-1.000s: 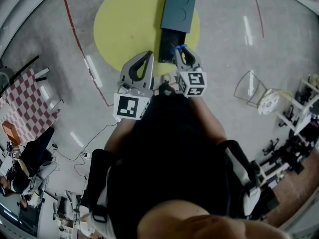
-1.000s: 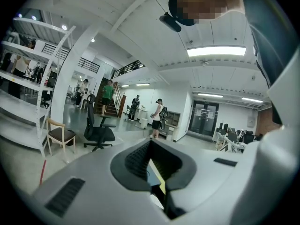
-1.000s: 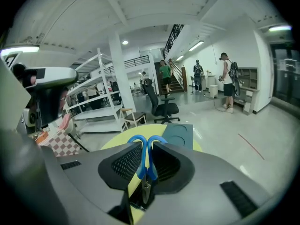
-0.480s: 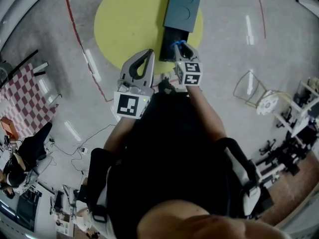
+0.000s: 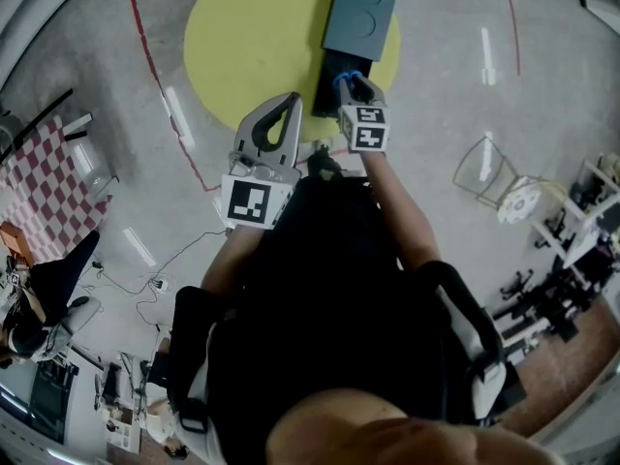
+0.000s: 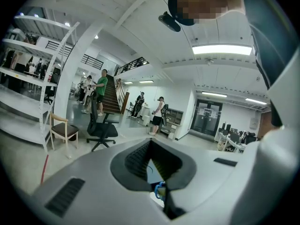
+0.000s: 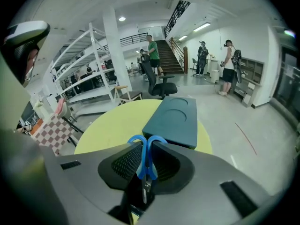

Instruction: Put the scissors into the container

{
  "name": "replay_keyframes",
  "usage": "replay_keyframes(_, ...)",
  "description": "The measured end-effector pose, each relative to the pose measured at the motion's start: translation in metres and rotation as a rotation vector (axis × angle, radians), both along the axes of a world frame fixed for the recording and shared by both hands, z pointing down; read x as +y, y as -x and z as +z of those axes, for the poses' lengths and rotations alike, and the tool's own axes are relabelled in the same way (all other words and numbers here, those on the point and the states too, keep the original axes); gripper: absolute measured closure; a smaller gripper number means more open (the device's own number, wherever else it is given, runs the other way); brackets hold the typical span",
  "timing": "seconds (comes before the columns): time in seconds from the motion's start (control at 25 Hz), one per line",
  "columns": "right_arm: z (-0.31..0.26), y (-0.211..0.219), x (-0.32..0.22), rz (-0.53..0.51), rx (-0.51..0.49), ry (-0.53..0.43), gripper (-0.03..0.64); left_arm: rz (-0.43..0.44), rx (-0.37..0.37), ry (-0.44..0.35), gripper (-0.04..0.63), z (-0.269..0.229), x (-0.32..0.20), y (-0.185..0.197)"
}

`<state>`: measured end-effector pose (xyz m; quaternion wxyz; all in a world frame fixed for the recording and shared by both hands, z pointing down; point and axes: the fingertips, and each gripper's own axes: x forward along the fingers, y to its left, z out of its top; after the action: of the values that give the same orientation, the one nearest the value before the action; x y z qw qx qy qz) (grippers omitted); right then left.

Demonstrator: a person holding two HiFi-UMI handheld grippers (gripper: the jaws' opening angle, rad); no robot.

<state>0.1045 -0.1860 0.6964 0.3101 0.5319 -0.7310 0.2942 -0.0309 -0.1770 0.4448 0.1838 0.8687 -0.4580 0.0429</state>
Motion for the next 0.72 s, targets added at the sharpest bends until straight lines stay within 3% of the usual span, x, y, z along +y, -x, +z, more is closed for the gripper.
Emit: replay_keyframes(0.72,0.043,0.006,-0.024,0.011,0.036,0.092,0.545,-0.008,-0.008,0.019,0.609,0.009,-0.005,0.006)
